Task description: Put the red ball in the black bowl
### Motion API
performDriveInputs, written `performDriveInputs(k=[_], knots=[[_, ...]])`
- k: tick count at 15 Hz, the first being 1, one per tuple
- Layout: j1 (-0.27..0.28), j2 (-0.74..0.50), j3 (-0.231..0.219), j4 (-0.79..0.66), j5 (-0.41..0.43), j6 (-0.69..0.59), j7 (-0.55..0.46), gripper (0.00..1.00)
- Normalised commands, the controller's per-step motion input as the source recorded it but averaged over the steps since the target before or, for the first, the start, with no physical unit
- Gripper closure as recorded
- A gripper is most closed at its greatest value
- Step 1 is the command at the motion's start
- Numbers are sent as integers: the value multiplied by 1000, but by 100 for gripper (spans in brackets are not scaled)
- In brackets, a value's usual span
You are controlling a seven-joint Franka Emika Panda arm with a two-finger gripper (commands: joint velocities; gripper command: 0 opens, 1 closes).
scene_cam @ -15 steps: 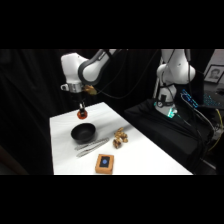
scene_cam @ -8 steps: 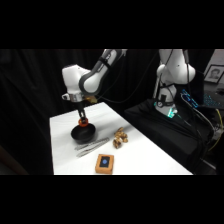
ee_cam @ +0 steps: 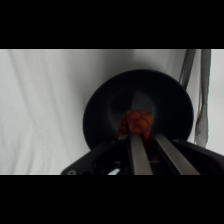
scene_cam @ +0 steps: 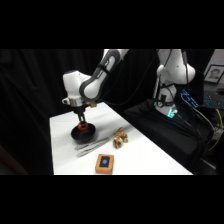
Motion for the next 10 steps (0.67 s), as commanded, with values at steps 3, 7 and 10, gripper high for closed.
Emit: performDriveInputs(k=[3, 7, 10], knots=[[-105, 29, 100, 116, 131, 17, -94, 42], [-108, -59, 100, 98, 139, -91, -119, 9], [-65, -241, 53, 4, 89, -193, -77, 0]])
